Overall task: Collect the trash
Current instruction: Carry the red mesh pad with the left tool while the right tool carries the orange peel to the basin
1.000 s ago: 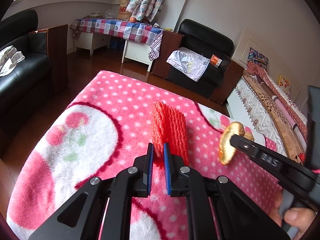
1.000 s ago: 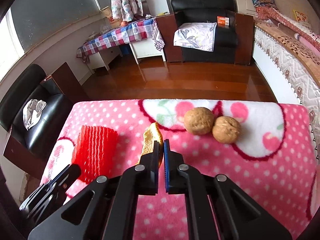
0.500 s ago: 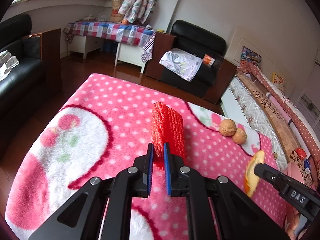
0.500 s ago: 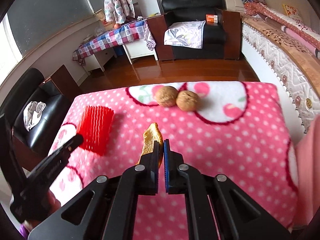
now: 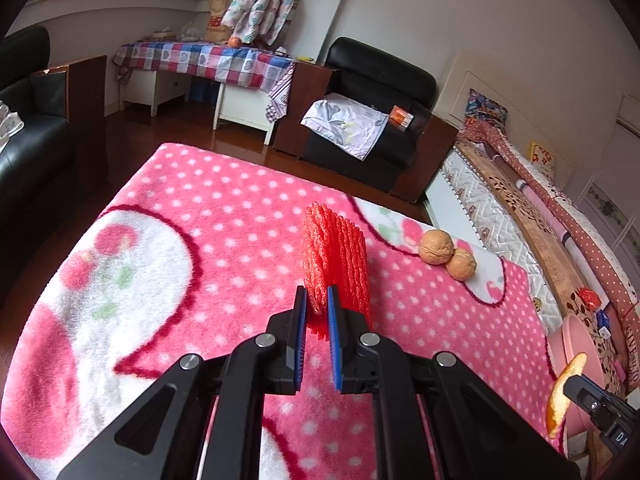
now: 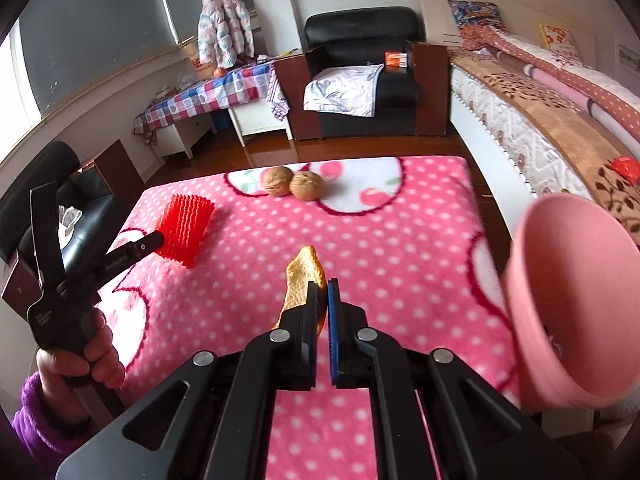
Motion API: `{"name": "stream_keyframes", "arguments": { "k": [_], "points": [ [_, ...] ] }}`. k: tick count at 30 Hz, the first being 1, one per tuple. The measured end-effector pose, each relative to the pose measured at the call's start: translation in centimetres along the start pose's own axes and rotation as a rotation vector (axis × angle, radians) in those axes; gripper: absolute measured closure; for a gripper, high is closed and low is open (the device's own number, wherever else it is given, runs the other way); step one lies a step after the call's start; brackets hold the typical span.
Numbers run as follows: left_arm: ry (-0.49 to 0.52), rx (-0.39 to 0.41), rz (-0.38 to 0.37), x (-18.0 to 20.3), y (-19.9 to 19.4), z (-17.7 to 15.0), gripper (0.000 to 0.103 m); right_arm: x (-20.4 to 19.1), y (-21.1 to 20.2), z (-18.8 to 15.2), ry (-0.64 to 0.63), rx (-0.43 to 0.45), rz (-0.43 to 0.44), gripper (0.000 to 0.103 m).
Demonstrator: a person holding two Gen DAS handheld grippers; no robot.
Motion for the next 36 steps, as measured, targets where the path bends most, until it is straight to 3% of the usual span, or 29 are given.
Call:
{"name": "stream_keyframes", "arguments": {
  "k": [10, 23, 36],
  "points": [
    [-0.009, -0.004, -0.018, 0.0, 0.0, -0.2, 0.094, 2.9, -1.9, -0.9, 0.062, 0.033, -0.007, 0.098],
    [-0.043, -0.048, 0.049, -0.7, 0.8, -0.5, 0.094, 6.3, -3.9, -1.3, 0.135, 0.084, -0.009, 0.098],
    [0.102, 0.012, 0.094, 2.5, -0.9, -1.0, 0.094, 10.4, -5.2, -2.1, 0.216, 0.112, -0.004, 0.098]
  ]
}}
Point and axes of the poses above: each gripper's, at about its wrist camera, not at the fingertips, and y roughly the way its jaws point, x to its right, z to its top, the point moved 4 cm from there along y, roughly the way its jaws point, and after that the axes turned 1 degree about -y, right-handed, at the moved point
